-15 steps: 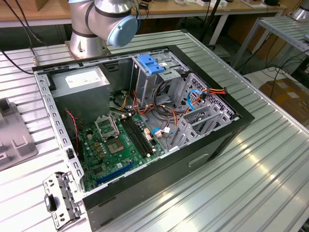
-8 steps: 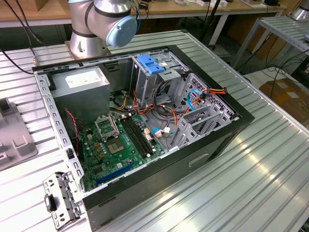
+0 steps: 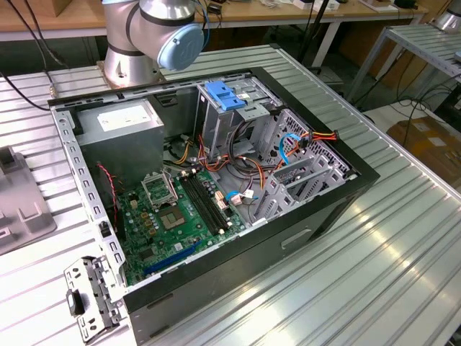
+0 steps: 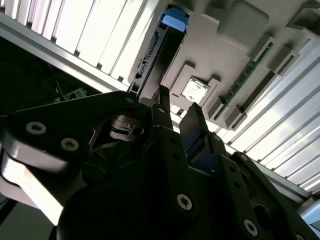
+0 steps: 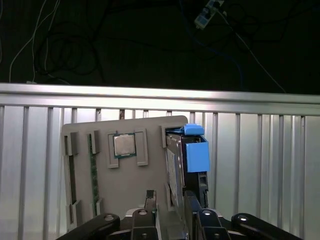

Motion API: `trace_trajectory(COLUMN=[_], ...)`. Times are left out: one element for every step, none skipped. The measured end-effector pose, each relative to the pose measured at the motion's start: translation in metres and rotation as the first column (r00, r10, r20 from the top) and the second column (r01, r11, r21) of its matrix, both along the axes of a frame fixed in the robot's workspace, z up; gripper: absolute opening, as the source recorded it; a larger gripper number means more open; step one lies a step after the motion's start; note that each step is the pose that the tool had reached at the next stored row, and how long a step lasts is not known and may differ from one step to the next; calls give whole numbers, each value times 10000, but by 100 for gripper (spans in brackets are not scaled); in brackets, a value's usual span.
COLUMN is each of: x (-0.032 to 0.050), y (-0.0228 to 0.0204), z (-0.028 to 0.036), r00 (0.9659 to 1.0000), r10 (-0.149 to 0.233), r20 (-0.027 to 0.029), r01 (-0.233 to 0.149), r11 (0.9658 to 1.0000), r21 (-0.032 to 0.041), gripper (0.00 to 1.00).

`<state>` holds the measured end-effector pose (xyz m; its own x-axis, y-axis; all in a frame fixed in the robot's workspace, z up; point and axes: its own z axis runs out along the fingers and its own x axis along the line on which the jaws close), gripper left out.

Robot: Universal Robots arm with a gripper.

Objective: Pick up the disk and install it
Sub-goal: 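Pick up the disk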

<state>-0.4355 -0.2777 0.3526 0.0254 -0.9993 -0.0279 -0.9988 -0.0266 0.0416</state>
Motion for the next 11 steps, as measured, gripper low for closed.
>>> trace_trajectory(x=[0,0,0,0,-1,-1,-1,-1,-1,-1,-1], y=[9,18,27,37,45,55,64,81,95,102,110], z=[-2,-3,-3,-4,-5,-7,-8,-10,-12,-13,-14], r00=[10000,10000,10000,10000,10000,10000,10000,10000,10000,10000,10000], r10=[0,0,0,1,0,1,0,0,0,0,0], r20=[1,1,0,0,-1,0,0,0,1,0,0], r01=[0,0,0,-1,0,-1,0,0,0,0,0], r11=[10000,10000,10000,10000,10000,10000,10000,10000,10000,10000,10000], r21=[2,3,4,6,7,9,10,12,15,16,18], gripper=[36,36,36,36,36,36,36,36,36,36,36])
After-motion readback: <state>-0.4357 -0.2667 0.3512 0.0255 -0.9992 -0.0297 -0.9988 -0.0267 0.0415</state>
